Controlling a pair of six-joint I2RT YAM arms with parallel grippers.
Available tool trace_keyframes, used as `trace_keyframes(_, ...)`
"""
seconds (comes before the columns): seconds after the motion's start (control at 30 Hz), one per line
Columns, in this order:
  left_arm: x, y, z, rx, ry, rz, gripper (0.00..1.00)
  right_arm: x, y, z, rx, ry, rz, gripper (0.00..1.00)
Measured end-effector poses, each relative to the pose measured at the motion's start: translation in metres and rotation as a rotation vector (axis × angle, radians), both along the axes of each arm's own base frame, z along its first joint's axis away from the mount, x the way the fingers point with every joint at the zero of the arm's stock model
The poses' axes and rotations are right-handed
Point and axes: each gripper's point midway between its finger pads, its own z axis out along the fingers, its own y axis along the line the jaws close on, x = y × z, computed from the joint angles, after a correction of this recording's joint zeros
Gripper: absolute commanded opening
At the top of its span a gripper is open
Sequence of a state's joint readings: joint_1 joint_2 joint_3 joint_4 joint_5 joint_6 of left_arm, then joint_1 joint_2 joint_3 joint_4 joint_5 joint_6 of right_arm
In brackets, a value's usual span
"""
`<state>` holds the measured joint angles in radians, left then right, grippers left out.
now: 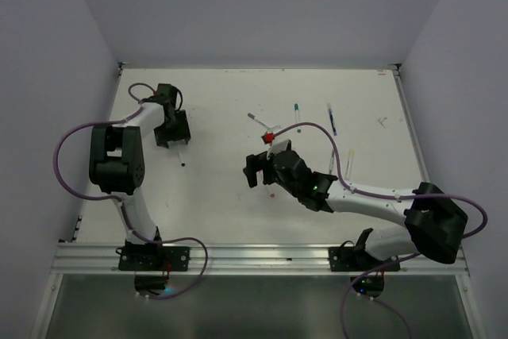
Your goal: Open the pen caps
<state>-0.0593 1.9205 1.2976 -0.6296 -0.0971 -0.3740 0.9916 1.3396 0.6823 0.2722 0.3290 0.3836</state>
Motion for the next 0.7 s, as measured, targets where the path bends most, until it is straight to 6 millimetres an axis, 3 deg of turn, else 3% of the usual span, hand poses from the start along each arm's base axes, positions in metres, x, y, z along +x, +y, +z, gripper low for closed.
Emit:
trace_keyframes(0.07, -0.001, 0.0, 0.008, -0.002, -0.012, 0.0, 0.75, -0.001, -0.003, -0.005, -0.04, 0.026, -0.01, 0.96)
trace_keyframes(0.2, -0.003, -0.002, 0.046, -0.02, -0.108, -0.001, 1.0, 0.004, -0.006, -0.019, -0.133, 0.094, -0.043, 0.91)
trace_keyframes(0.43, -0.018, -0.008, 0.151, -0.073, -0.438, -0.017, 1.0, -0.005, -0.035, -0.08, -0.33, 0.269, -0.089, 0.71)
trace_keyframes(0.57, -0.045, -0.013, 0.183, -0.111, -0.6, -0.043, 1.0, -0.007, -0.05, -0.104, -0.425, 0.345, -0.113, 0.6)
trace_keyframes(0.7, -0.068, -0.017, 0.207, -0.14, -0.739, -0.069, 1.0, -0.007, -0.048, -0.112, -0.449, 0.383, -0.103, 0.53)
